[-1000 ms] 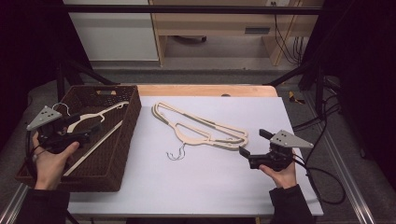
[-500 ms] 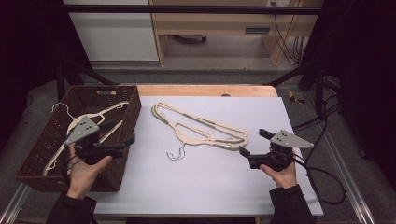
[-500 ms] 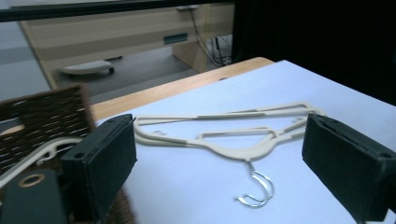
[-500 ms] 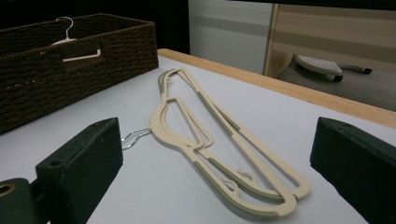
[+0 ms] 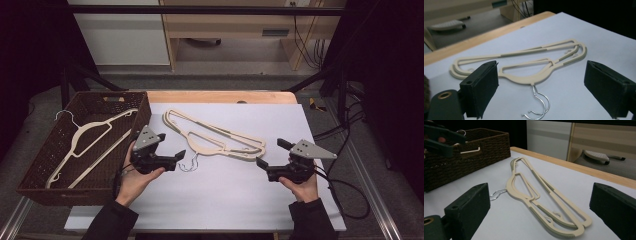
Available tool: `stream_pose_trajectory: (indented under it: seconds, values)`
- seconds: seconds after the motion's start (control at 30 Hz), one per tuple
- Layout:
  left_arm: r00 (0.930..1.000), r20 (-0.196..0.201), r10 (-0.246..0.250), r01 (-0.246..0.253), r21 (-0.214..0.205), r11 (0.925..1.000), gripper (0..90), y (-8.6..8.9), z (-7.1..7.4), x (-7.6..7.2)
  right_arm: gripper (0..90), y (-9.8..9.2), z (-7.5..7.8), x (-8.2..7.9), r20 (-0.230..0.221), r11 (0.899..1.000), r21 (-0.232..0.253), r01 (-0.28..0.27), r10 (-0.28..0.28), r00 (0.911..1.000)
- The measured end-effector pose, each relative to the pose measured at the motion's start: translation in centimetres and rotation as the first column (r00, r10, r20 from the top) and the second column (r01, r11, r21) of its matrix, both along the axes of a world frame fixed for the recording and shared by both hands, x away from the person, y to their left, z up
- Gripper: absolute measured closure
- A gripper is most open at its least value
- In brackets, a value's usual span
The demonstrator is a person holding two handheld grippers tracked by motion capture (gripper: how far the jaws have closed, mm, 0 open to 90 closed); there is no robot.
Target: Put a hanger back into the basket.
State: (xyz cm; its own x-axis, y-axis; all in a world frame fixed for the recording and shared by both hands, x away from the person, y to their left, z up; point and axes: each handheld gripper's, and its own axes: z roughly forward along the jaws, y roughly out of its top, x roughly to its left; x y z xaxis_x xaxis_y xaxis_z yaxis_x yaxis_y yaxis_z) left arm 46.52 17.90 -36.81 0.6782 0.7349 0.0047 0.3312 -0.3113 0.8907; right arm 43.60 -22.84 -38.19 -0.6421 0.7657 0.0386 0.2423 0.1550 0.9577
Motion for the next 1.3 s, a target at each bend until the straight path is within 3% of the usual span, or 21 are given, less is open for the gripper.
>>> stream_pose_trajectory:
  seconds: [0.2, 0.37, 0.5, 0.8, 0.93, 1.1, 1.3]
  values:
    - [0.9958, -0.090, 0.019, -0.017, 0.024, 0.9996, 16.7, -2.0, -3.0, 2.2, 3.5, 0.1, -0.1, 0.1, -0.005, 1.000, -0.002, -0.003, 0.003, 1.0000]
    - [0.9918, -0.122, 0.038, -0.034, 0.039, 0.9987, 19.9, -3.1, -4.8, 3.6, 3.6, 0.1, -0.1, 0.1, -0.004, 1.000, -0.003, -0.004, 0.004, 1.0000]
    - [0.9867, -0.149, 0.064, -0.052, 0.080, 0.9954, 23.7, -3.7, -6.4, 4.7, 3.8, 0.2, -0.1, 0.1, -0.004, 1.000, -0.005, -0.005, 0.005, 1.0000]
    - [0.9726, -0.225, 0.058, -0.025, 0.146, 0.9890, 43.2, -4.5, -9.1, 6.2, 4.1, 0.3, -0.3, 0.2, -0.010, 1.000, -0.011, -0.012, 0.011, 0.9999]
    - [0.9712, -0.230, 0.060, -0.018, 0.180, 0.9835, 52.0, -4.7, -9.8, 6.4, 4.2, 0.4, -0.3, 0.2, -0.011, 1.000, -0.013, -0.016, 0.015, 0.9998]
    - [0.9657, -0.254, 0.052, -0.004, 0.187, 0.9824, 63.4, -4.9, -10.5, 6.6, 4.2, 0.4, -0.4, 0.2, -0.013, 1.000, -0.016, -0.017, 0.016, 0.9998]
    - [0.9708, -0.234, 0.052, 0.003, 0.225, 0.9743, 72.3, -5.3, -10.6, 6.5, 4.3, 0.4, -0.3, 0.2, -0.010, 1.000, -0.012, -0.018, 0.018, 0.9998]
